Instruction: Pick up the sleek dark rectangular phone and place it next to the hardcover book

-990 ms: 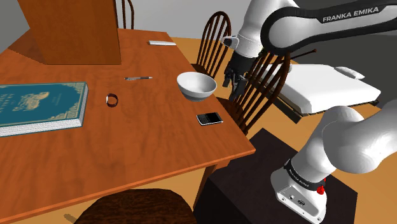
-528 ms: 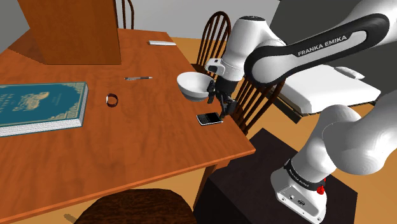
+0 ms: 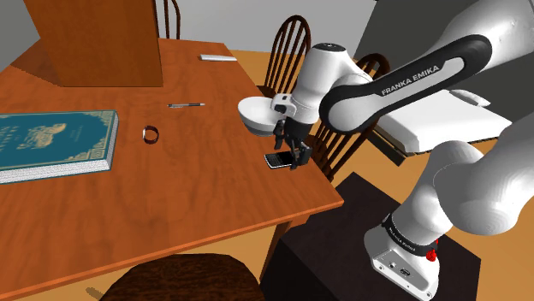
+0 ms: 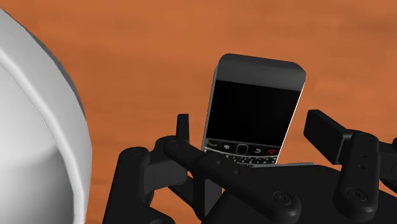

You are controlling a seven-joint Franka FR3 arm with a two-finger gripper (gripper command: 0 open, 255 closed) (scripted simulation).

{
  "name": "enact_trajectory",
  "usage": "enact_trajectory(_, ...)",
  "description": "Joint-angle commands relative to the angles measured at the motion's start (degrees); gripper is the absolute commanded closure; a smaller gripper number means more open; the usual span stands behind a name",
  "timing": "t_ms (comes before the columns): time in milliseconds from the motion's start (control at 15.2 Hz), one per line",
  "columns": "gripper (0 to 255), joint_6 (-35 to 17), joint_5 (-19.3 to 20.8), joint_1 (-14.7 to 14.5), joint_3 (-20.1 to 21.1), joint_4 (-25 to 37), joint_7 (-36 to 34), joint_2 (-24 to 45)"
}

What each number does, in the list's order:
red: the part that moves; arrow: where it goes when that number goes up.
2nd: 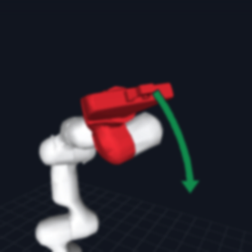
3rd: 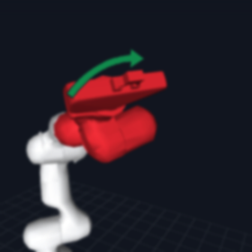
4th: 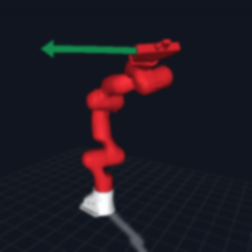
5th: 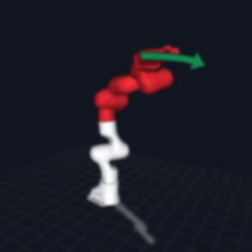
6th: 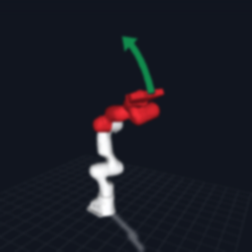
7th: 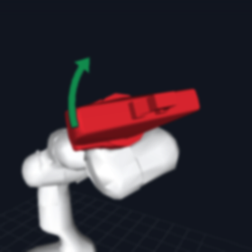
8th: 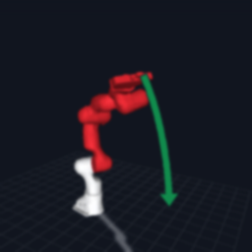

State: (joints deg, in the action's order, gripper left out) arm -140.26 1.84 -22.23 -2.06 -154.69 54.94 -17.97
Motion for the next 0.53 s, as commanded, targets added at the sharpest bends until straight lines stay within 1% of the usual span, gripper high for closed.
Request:
enact_trajectory(0,0,-0.82,0.00,-0.02,0.01,-0.27,-0.03,0.49)
enact_trajectory(396,0,-0.81,0.00,-0.02,0.01,-0.27,-0.03,0.49)
enact_trajectory(462,255,-0.81,0.00,-0.02,0.01,-0.27,-0.03,0.49)
